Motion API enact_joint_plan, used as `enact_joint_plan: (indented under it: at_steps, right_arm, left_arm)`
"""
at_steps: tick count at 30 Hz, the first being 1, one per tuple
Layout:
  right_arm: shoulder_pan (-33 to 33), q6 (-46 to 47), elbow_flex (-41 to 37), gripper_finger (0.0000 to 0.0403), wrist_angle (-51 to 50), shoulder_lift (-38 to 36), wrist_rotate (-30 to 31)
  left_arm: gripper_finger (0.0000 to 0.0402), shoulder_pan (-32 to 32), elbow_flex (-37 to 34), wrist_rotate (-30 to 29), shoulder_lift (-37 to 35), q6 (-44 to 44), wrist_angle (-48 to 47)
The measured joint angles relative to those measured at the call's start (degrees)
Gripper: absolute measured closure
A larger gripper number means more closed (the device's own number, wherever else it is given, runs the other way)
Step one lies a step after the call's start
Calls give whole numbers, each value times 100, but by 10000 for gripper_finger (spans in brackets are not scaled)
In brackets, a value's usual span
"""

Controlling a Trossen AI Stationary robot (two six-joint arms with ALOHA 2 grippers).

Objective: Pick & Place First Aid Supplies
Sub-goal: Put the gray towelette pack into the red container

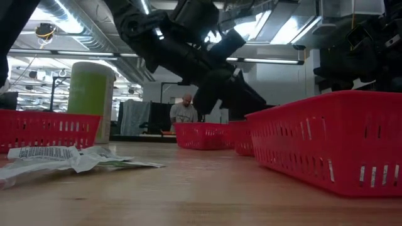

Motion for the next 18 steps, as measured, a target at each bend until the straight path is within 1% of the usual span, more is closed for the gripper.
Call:
enact_joint_plan:
  at_steps: [6, 13, 18]
  right_arm:
    - [-1, 0, 0, 276, 0, -2, -1]
    - [-1, 0, 0, 276, 0, 0, -1]
    - [0, 0, 0, 276, 0, -2, -2]
  left_arm:
    - [293, -98, 0, 128, -384, -76, -702]
    - [292, -258, 0, 644, -861, -529, -1662]
    - [297, -549, 0, 636, -1158, -635, -2457]
